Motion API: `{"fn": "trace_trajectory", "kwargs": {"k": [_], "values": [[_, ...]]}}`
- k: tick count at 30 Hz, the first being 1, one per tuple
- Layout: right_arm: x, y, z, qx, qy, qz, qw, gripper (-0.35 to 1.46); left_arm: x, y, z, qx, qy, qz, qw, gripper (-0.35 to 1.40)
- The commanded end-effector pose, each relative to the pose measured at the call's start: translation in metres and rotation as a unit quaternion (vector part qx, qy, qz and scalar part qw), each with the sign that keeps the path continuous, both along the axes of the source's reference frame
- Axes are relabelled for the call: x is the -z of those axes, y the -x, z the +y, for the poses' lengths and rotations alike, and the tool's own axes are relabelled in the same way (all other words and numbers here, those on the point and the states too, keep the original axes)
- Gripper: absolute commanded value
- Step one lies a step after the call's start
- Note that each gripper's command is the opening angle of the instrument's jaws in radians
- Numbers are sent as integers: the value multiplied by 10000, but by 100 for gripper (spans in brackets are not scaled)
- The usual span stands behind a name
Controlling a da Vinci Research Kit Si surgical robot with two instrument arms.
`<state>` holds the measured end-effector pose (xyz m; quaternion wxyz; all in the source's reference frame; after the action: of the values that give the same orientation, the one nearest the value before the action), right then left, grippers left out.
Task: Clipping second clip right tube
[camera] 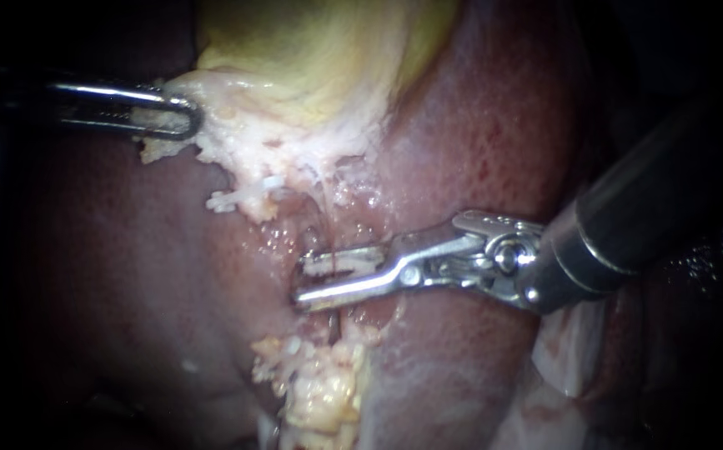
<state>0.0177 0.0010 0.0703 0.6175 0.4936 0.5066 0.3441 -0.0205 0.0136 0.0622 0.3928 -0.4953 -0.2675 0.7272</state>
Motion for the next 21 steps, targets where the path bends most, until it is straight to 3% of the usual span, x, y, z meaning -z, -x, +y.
{"fn": "trace_trajectory", "kwargs": {"k": [1, 12, 21], "values": [[4, 0, 1, -21, -5, 29, 10000, 49, 0, 0, 0, 1, 1, 1, 10000, -35], [37, -2, 8, -36, -142, 326, 9994, 46, 0, -1, 0, 0, 0, 0, 10000, -35], [41, -1, 6, 5, -152, 367, 9992, 43, 0, -1, 0, 0, 0, 1, 10000, -35]]}}
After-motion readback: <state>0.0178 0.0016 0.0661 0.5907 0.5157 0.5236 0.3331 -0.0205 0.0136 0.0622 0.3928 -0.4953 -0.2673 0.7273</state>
